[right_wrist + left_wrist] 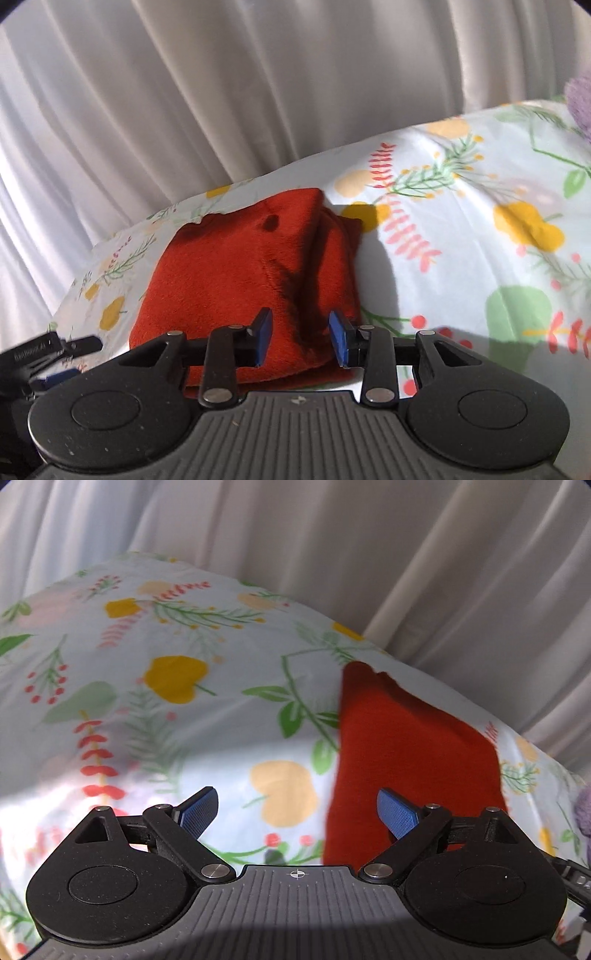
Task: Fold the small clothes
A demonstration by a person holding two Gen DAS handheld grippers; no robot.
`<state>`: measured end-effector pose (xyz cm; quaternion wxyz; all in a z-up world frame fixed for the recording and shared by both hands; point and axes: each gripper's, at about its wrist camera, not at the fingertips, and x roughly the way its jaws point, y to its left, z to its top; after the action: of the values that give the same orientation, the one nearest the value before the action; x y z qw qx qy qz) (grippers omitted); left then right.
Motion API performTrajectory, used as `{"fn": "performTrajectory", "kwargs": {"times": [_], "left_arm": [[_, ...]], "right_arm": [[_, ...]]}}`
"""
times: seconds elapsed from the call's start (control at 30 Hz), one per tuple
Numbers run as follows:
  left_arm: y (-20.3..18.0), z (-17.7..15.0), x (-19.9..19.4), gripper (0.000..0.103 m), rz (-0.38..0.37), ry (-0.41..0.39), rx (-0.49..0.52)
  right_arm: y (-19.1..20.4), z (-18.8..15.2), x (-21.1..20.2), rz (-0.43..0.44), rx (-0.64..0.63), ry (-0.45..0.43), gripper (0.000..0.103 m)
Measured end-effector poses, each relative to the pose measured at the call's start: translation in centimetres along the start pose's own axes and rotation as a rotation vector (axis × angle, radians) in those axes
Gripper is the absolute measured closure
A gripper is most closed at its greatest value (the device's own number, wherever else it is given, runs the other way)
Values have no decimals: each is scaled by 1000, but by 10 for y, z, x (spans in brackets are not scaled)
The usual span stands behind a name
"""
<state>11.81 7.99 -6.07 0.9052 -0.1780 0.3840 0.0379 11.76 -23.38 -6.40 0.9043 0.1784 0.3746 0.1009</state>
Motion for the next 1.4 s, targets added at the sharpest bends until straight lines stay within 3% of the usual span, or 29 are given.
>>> {"fn": "performTrajectory", "kwargs": {"times": [0.1, 0.17, 0.23, 0.43, 0.7, 0.87, 1.17, 1.23, 1.27, 1.37, 1.4], "left_arm": [[-20, -7, 18, 7, 10, 23, 47], [-23, -13, 33, 5, 46, 79, 81], [-15, -19, 40, 2, 28, 103, 50], [-5, -18, 43, 1, 9, 139, -4], [3, -25, 40, 1, 0, 169, -35], [-10, -26, 45, 0, 35, 149, 52], [-15, -30, 36, 0, 60, 156, 118], [-17, -32, 25, 0, 80, 154, 128], [-18, -34, 20, 0, 95, 157, 138], [-21, -42, 5, 0, 153, 157, 184], [-22, -45, 0, 0, 176, 151, 204]], "right_arm": [[22, 1, 15, 8, -92, 13, 77], [31, -3, 24, -57, -177, 33, 79], [30, -11, 37, -130, -254, 84, 78], [40, -17, 39, -162, -407, 96, 76], [36, -18, 25, -149, -376, 125, 75], [38, -21, 33, -180, -400, 138, 73], [42, -26, 25, -204, -417, 142, 69], [45, -31, 16, -235, -417, 162, 58], [44, -33, 14, -247, -402, 204, 48], [33, -50, 2, -198, -307, 294, 45], [30, -54, -3, -189, -279, 309, 36]]}}
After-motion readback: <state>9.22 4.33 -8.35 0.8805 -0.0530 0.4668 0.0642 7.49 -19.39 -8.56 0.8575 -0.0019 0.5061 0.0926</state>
